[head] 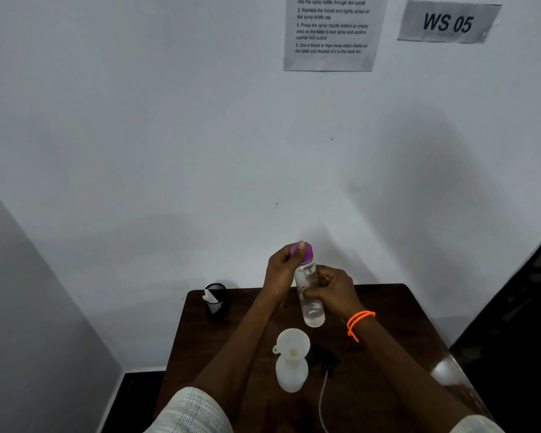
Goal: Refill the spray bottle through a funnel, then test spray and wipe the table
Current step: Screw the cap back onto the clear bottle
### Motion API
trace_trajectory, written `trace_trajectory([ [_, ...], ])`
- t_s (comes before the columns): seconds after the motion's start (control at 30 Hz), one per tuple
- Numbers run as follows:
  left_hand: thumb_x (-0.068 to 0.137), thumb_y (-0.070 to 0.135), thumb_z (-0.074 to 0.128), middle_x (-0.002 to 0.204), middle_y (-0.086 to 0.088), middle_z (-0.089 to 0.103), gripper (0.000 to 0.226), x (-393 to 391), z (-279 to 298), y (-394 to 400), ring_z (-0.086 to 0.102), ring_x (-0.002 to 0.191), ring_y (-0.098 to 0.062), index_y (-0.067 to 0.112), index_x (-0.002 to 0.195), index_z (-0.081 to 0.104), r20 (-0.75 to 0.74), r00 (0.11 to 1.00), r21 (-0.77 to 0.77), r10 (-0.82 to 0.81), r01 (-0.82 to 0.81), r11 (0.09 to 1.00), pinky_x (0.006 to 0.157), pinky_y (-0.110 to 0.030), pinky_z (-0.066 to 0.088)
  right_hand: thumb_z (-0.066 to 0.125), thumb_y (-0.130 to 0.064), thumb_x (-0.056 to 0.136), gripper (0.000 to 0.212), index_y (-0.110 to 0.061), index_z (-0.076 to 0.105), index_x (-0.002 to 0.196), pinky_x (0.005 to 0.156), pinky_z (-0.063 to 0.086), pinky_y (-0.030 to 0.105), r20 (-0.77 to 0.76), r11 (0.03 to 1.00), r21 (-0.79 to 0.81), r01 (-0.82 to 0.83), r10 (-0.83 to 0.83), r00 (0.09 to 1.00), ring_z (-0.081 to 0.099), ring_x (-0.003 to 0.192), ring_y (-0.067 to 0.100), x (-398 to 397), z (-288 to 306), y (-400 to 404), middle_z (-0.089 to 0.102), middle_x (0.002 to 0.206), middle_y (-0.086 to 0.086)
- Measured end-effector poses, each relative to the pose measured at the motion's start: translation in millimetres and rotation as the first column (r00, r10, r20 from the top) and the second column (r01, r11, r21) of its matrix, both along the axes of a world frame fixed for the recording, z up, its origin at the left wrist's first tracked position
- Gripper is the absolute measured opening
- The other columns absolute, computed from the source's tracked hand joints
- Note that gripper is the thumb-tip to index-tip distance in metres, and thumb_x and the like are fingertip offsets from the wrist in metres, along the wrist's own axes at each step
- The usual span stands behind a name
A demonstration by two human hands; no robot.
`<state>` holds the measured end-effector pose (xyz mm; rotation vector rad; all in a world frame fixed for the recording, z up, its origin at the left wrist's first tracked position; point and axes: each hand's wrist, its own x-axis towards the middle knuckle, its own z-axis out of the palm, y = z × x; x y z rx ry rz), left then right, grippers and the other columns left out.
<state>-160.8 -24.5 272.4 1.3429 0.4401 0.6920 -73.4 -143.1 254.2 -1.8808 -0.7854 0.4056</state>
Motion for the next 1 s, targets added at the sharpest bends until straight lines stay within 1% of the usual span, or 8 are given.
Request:
trace_trajectory([
  [0.13,0.084,0.028,0.080,0.110,0.002,0.074,0.034,1.4,-1.4,3.5,0.069,0.101,-0.008,0.017,0.114,0.071,0.009,1.000,0.093,0.013,-0.014,0.996,0.083,-0.020,0.054,0.087,-0.012,0.054,0.034,-0.022,0.077,0.085,0.078,0.061,0.038,-0.020,1.000,0.014,0.001,-0.001,1.000,0.074,0.079,0.011,-0.4,2.1,2.2,0.077,0.083,-0.005],
  [0.3,0.095,0.023,0.067,0.112,-0.016,0.070,0.021,2.5,-10.7,18.8,0.067,0.105,-0.029,0.009,0.110,0.068,0.081,0.993,-0.106,0.081,-0.072,0.992,0.093,-0.042,0.056,0.086,-0.016,0.053,0.037,-0.020,0.077,0.088,0.083,0.061,0.050,-0.077,0.999,0.043,-0.018,0.021,0.997,0.074,0.085,0.021,5.1,1.1,2.6,0.077,0.088,0.001],
  [0.37,0.099,0.030,0.061,0.112,-0.017,0.072,0.026,0.6,-10.2,18.4,0.067,0.107,-0.030,0.007,0.105,0.072,0.093,0.994,-0.114,0.064,-0.053,0.992,0.096,-0.044,0.055,0.086,-0.017,0.051,0.041,-0.021,0.078,0.091,0.084,0.061,0.050,-0.075,0.999,0.050,-0.018,0.022,0.997,0.075,0.085,0.021,4.8,0.7,5.1,0.078,0.089,0.001],
  [0.5,0.096,0.055,0.049,0.104,-0.006,0.077,0.054,-3.9,2.5,9.9,0.071,0.102,-0.019,0.010,0.107,0.076,0.008,1.000,-0.044,0.011,-0.011,0.999,0.093,-0.032,0.056,0.085,-0.013,0.053,0.041,-0.022,0.078,0.093,0.083,0.061,0.045,-0.044,0.997,0.069,-0.033,0.036,0.998,0.074,0.084,0.016,-1.0,0.6,10.4,0.078,0.088,-0.002],
  [0.63,0.085,0.050,0.068,0.101,0.002,0.075,0.043,-3.7,6.7,9.1,0.070,0.094,-0.008,0.015,0.109,0.073,-0.028,0.999,0.035,-0.044,0.045,0.998,0.087,-0.028,0.054,0.084,-0.005,0.056,0.037,-0.019,0.078,0.090,0.083,0.061,0.046,-0.040,0.996,0.079,-0.041,0.044,0.998,0.075,0.083,0.018,-4.3,-1.2,14.2,0.078,0.085,-0.001],
  [0.73,0.075,0.044,0.082,0.104,0.007,0.073,0.045,-3.8,1.5,16.8,0.069,0.099,-0.011,0.022,0.111,0.069,-0.021,1.000,0.109,0.004,-0.002,0.994,0.089,-0.032,0.056,0.084,-0.002,0.058,0.033,-0.016,0.077,0.087,0.083,0.061,0.045,-0.063,0.995,0.099,-0.029,0.036,0.997,0.075,0.083,0.019,-3.3,-0.9,15.1,0.078,0.085,0.001],
  [0.87,0.088,0.045,0.072,0.098,-0.006,0.071,0.035,-4.8,-3.6,24.0,0.067,0.090,-0.019,0.012,0.101,0.071,0.063,0.998,-0.101,0.027,-0.020,0.995,0.097,-0.047,0.054,0.083,-0.010,0.056,0.035,-0.019,0.078,0.089,0.084,0.061,0.047,-0.104,0.992,0.124,-0.024,0.037,0.994,0.074,0.086,0.020,0.5,-0.7,16.0,0.078,0.088,0.001],
  [1.0,0.098,0.048,0.055,0.109,-0.010,0.074,0.045,-6.8,-0.5,22.3,0.069,0.105,-0.022,0.008,0.107,0.074,0.040,0.999,-0.094,0.001,0.003,0.996,0.096,-0.038,0.055,0.083,-0.006,0.058,0.037,-0.021,0.078,0.092,0.085,0.061,0.046,-0.107,0.991,0.136,-0.020,0.035,0.994,0.075,0.084,0.018,-0.1,-2.8,19.7,0.078,0.088,0.000],
])
